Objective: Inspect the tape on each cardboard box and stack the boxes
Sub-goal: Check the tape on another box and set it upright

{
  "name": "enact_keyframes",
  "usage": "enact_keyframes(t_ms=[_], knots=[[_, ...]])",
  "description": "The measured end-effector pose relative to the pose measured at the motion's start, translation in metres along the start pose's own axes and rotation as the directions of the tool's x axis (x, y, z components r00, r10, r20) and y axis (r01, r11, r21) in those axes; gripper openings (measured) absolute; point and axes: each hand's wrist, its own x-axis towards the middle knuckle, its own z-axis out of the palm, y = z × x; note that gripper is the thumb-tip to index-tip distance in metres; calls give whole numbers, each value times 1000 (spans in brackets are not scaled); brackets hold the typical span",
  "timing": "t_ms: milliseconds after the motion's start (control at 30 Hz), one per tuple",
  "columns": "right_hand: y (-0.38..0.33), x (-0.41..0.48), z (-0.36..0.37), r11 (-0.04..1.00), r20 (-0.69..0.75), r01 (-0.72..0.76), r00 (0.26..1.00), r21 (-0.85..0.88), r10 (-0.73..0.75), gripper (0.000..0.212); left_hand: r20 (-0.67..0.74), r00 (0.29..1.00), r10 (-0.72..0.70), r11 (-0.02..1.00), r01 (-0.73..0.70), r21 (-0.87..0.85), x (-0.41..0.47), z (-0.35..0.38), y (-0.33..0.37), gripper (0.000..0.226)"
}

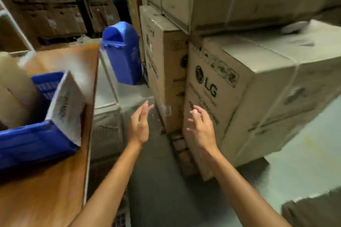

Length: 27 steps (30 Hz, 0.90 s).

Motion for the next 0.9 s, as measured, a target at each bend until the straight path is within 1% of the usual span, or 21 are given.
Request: enact_keyframes(t_ms=[33,133,200,300,400,467,500,600,667,800,900], knots=[[1,0,-31,1000,-63,-14,998,-3,14,23,66,998,11,1000,-12,11,-3,30,2,60],[2,-3,-121,999,-243,-46,969,11,47,16,263,965,26,998,-39,42,-16,122,5,46],[4,-7,-177,997,-344,-71,936,11,70,14,362,932,2,999,-18,41,-28,181,6,47],[12,-20,-271,992,-486,-111,865,57,125,16,488,870,-68,997,47,56,-53,276,3,51],[26,-42,-378,981,-599,-164,777,105,194,20,586,795,-154,987,153,52,-93,383,-1,49],[38,-55,-450,970,-671,-172,701,171,242,28,647,723,-242,959,281,45,-125,456,0,43],[43,-63,-485,961,-701,-172,657,217,276,33,669,683,-293,937,343,60,-143,490,1,43],[53,-86,-576,915,-744,-152,540,374,393,51,717,560,-415,860,500,108,-187,579,2,50],[61,-101,-625,887,-758,-148,471,436,451,57,715,493,-495,799,581,153,-207,627,-2,53],[78,-118,-701,850,-776,-114,361,514,518,62,741,383,-551,756,604,251,-230,709,-17,63],[91,-121,-741,831,-784,-97,288,548,550,65,753,345,-560,760,577,301,-237,757,-32,65]])
